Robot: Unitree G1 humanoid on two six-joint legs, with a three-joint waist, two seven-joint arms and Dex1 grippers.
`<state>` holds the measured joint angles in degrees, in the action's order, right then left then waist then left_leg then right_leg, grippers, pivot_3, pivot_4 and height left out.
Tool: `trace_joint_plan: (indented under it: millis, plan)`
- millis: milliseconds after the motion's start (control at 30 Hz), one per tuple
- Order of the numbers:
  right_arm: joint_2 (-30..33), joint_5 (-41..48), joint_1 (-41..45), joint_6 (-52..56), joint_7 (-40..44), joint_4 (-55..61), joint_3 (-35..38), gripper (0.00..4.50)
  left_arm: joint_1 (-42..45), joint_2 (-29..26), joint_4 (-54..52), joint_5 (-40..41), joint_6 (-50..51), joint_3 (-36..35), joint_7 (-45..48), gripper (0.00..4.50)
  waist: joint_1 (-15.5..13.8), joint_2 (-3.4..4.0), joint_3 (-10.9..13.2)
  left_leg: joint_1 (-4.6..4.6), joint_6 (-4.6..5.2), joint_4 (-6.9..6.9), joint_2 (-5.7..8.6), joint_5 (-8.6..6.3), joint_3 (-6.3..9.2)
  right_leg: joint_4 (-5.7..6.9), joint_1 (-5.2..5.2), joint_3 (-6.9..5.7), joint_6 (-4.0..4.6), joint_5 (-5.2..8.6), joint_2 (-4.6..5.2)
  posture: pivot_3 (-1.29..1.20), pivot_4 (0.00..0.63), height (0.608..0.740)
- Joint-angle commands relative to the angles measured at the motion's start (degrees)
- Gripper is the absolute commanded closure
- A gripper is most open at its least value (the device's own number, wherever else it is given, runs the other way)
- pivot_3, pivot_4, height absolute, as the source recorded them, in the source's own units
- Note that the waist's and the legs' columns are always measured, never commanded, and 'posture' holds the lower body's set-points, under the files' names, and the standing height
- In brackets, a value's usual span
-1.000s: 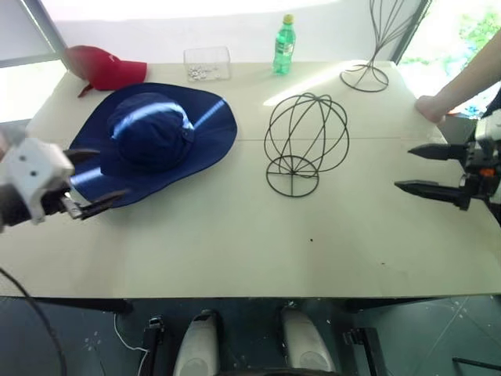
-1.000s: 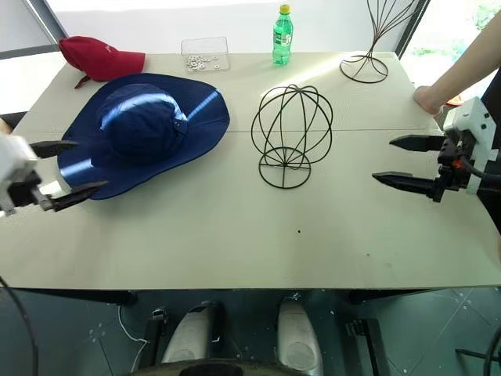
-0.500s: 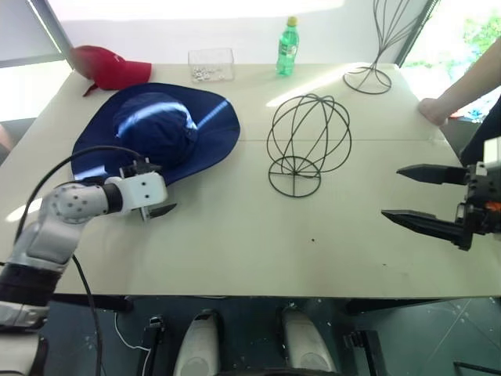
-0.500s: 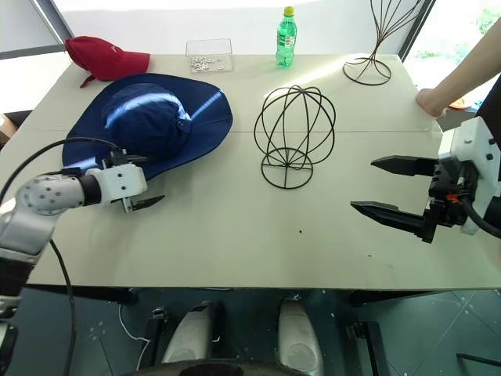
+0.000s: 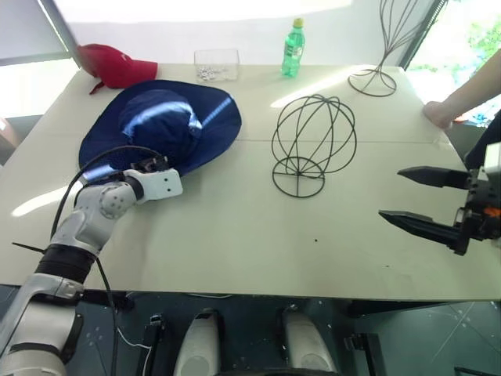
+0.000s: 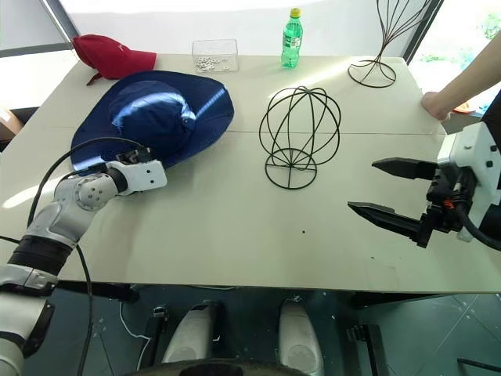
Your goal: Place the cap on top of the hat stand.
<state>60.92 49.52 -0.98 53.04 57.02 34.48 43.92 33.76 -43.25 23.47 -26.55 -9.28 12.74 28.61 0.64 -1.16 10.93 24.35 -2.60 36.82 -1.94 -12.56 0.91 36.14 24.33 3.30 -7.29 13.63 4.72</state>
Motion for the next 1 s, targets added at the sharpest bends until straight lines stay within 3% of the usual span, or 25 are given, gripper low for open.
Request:
trace_joint_plan:
  millis: [33, 100, 133, 433, 567, 667, 1000]
  plan:
    - [1.33, -0.08, 0.36, 0.05, -0.93, -1.57, 4.11, 0.00, 4.61, -0.56, 1.96, 1.70, -0.72, -2.21, -0.16, 3.54, -0.03, 0.00, 0.00, 0.03, 0.00, 0.03, 0.00, 0.00, 0.03, 0.00, 0.00, -0.02, -0.01, 0.00, -0.01, 0.00, 0.150, 0.739]
    - [1.58, -0.33, 0.23, -0.27, -0.99, -2.13, 4.93, 0.00, 7.98, -0.52, 3.37, 1.88, -0.52, -2.27, -0.08, 4.24, -0.14, -0.01, 0.00, 0.07, 0.00, 0.07, 0.01, 0.00, 0.05, 0.00, 0.00, -0.02, -0.04, -0.02, -0.01, 0.00, 0.150, 0.739]
    - [1.71, -1.51, -0.04, -1.15, -1.20, -2.25, 5.21, 0.00, 10.45, -0.16, 4.00, 2.58, 0.42, -2.66, 0.43, 4.39, -0.18, -0.04, 0.02, 0.08, 0.00, 0.10, 0.01, 0.00, 0.05, 0.00, -0.01, -0.03, -0.06, -0.04, -0.01, 0.00, 0.150, 0.739]
    - [2.80, -5.17, -1.61, -2.52, -0.28, -4.87, 9.62, 0.00, 30.04, 2.91, 8.73, 4.98, -2.45, -2.53, 0.54, 4.39, -0.20, -0.19, 0.11, 0.20, 0.02, 0.20, 0.05, -0.01, 0.15, -0.03, -0.04, -0.10, -0.19, -0.06, -0.02, 0.00, 0.150, 0.739]
    - [2.33, -6.10, -3.92, -1.54, 0.11, -5.34, 13.53, 0.00, 39.62, 6.77, 8.93, 3.47, -11.76, -0.46, -2.62, 4.39, -0.21, -0.27, 0.16, 0.21, 0.03, 0.21, 0.05, -0.02, 0.18, -0.03, -0.04, -0.11, -0.22, -0.05, -0.03, 0.00, 0.150, 0.739]
    - [1.97, -6.43, -5.06, -1.26, 0.23, -5.67, 15.11, 0.00, 40.79, 8.62, 7.60, 2.95, -17.32, 0.25, -4.24, 4.39, -0.05, -0.25, 0.14, 0.24, 0.03, 0.21, 0.06, -0.02, 0.17, -0.07, -0.04, -0.10, -0.24, -0.04, -0.02, 0.00, 0.150, 0.739]
    - [0.65, -5.99, -6.39, -0.94, -0.72, -5.49, 18.69, 0.00, 44.39, 17.17, 8.16, 3.00, -19.66, 1.62, -4.99, 4.39, 0.11, -0.22, 0.14, 0.16, 0.05, 0.22, 0.06, -0.03, 0.18, 0.00, -0.05, -0.07, -0.28, -0.03, -0.04, 0.00, 0.150, 0.739]
